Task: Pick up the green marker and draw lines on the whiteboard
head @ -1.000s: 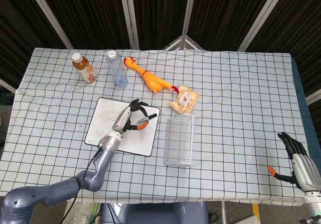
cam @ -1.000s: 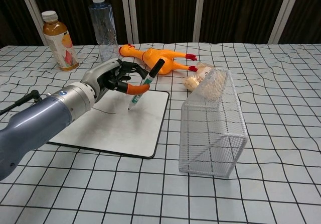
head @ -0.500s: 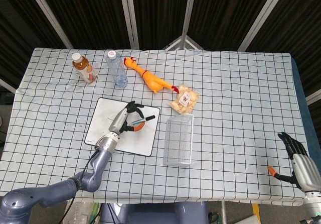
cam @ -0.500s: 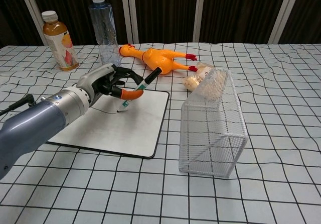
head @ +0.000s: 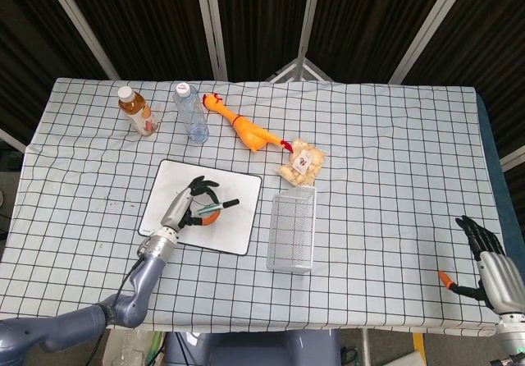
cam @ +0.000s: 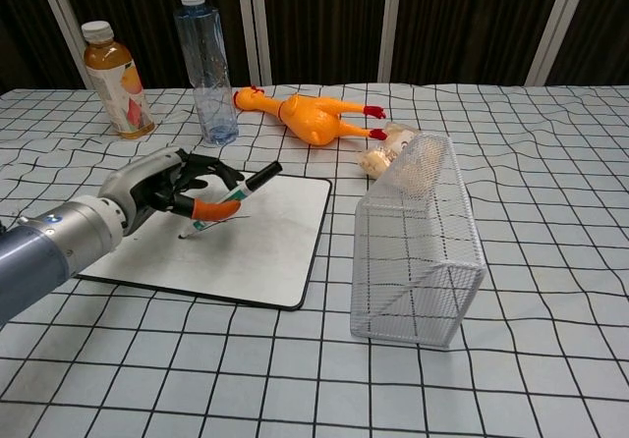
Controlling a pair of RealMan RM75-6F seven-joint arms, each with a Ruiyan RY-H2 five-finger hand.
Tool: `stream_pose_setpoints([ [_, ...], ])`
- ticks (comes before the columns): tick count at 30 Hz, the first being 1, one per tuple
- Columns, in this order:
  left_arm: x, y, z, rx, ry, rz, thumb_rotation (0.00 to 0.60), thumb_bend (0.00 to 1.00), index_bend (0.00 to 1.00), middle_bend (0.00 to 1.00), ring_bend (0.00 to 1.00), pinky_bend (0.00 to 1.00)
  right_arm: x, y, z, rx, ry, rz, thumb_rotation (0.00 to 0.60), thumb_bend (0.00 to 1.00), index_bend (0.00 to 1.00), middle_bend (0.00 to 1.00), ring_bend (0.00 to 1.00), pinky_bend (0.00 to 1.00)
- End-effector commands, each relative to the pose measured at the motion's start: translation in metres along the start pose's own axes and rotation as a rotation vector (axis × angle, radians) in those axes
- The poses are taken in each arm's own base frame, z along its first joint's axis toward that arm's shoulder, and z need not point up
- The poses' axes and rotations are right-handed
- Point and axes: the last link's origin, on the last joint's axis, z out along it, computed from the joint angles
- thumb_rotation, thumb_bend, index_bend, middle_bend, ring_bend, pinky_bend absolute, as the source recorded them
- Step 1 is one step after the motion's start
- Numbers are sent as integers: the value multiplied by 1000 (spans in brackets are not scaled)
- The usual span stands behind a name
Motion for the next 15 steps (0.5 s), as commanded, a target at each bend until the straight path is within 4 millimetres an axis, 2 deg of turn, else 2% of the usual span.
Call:
stream_pose_setpoints([
  [1,9,-12,-17,26,5,15,600,556,713,212,20,33,0,0,0,1,3,0,600,268,0,0,0,0],
  [5,19,-17,-31,35,13,18,600,556,713,212,20,33,1,-1,0,4,8,1,600,268,0,0,0,0],
  [8,30,-7,-37,9,42,-17,600,555,712,212,20,33,0,-1,0,7,9,1,600,268,0,0,0,0],
  [15,59,45,-32,-148,127,-99,600,555,713,212,20,33,0,-2,0,8,9,1,600,268,0,0,0,0],
])
